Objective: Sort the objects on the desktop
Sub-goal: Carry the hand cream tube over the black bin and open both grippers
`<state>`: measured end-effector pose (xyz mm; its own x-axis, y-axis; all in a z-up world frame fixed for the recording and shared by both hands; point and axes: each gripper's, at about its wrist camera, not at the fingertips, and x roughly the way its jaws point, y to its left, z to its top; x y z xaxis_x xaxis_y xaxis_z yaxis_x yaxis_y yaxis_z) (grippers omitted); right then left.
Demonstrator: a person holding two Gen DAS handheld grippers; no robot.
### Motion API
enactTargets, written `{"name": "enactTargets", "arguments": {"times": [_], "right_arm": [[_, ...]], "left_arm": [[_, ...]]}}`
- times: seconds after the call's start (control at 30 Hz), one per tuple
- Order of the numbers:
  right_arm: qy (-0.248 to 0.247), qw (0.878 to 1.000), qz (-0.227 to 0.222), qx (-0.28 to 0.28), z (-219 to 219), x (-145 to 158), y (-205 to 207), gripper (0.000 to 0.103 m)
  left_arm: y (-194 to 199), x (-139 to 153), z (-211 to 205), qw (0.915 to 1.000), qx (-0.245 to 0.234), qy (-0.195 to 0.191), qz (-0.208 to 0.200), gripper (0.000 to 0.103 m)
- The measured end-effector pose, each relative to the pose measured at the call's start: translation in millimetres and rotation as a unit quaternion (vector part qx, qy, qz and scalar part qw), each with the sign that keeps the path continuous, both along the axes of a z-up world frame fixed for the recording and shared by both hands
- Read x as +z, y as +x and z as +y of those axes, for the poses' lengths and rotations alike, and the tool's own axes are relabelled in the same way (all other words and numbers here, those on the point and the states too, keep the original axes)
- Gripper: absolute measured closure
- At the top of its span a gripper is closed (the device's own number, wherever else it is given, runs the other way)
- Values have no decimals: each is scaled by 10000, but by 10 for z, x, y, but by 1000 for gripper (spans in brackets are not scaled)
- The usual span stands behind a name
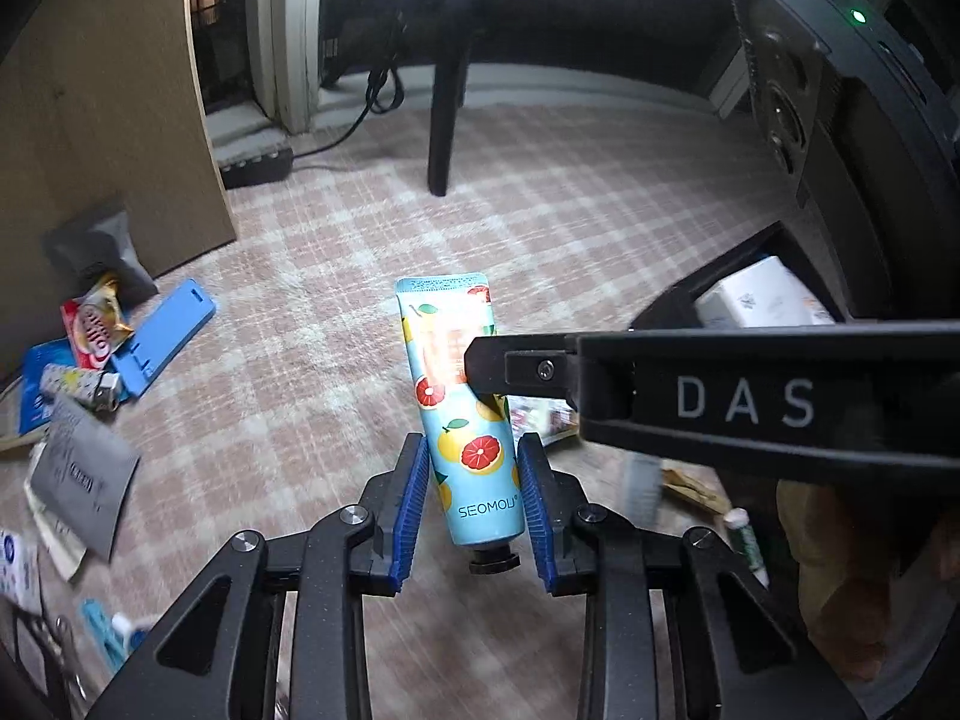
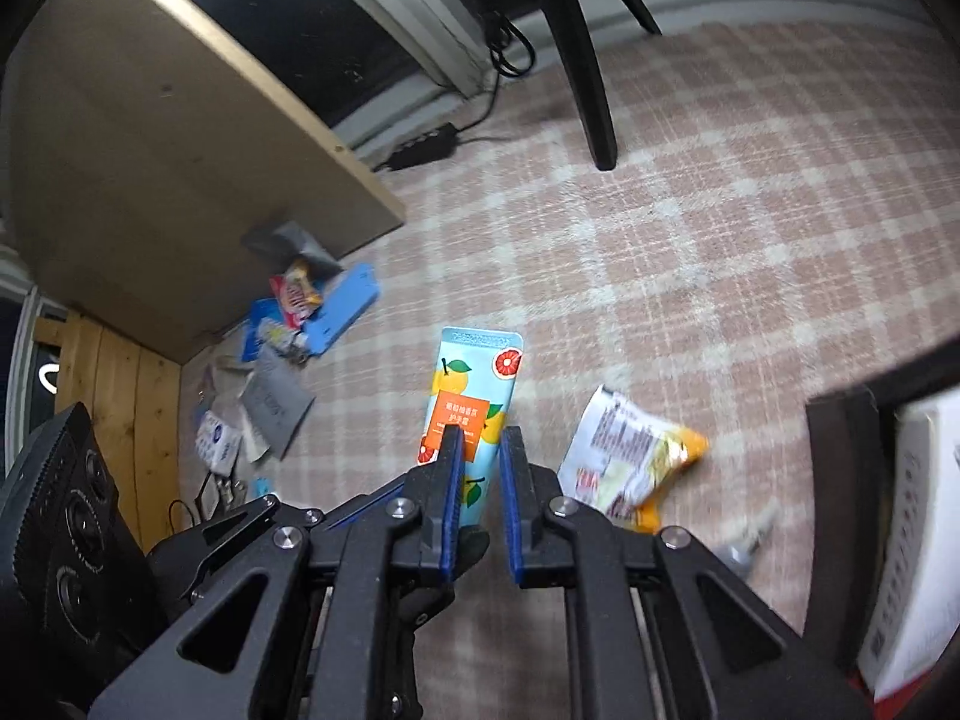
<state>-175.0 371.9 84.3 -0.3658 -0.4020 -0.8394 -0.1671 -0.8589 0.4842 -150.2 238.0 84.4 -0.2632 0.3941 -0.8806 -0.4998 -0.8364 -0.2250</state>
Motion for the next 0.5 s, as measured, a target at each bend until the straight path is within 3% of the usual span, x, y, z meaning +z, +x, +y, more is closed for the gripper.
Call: {"name": "enactTargets", "arguments": {"times": [0.23, 0.5], "right_arm": [[176, 9991, 261, -268, 192, 311, 575, 90], [321, 9943, 315, -969, 905, 497, 1478, 90]], "left_arm": [[442, 260, 310, 9995, -255, 135, 164, 74], [1016, 409, 1100, 9954, -874, 322, 222, 74]]}}
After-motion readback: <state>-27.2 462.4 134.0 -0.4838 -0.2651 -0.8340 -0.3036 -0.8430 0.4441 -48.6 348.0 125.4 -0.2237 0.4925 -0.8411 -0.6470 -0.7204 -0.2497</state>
